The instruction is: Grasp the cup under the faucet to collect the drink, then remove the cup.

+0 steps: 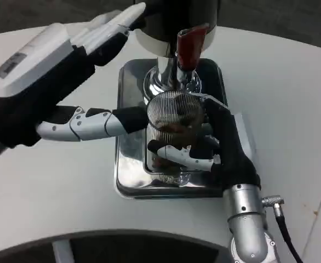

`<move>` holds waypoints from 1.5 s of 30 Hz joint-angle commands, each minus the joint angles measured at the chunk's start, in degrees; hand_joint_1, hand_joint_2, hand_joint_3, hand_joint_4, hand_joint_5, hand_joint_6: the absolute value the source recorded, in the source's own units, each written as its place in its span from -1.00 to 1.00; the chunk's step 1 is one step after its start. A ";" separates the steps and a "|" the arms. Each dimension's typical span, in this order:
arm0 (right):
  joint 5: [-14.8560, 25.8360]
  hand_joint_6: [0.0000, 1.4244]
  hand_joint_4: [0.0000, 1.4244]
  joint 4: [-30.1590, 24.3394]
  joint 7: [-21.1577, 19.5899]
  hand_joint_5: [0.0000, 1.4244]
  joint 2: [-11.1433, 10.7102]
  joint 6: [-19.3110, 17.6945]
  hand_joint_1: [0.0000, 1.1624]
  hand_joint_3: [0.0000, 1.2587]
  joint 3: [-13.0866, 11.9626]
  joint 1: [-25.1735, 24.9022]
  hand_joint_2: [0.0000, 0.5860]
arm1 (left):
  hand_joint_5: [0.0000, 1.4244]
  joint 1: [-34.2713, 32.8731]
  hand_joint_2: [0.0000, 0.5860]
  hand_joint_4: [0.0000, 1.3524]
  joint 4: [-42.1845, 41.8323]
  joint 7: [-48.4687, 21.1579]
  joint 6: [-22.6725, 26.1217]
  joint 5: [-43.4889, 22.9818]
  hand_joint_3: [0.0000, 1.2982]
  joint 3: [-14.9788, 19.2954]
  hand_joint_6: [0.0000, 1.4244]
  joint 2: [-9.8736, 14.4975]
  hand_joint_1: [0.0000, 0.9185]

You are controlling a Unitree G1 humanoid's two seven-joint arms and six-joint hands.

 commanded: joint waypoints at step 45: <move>2.29 0.73 0.23 -32.80 14.37 0.31 -2.22 3.69 0.97 0.13 1.44 19.31 -0.49 | -1.00 22.39 -0.62 -1.00 -15.07 2.22 6.59 11.73 -1.00 11.38 -1.00 3.43 -1.00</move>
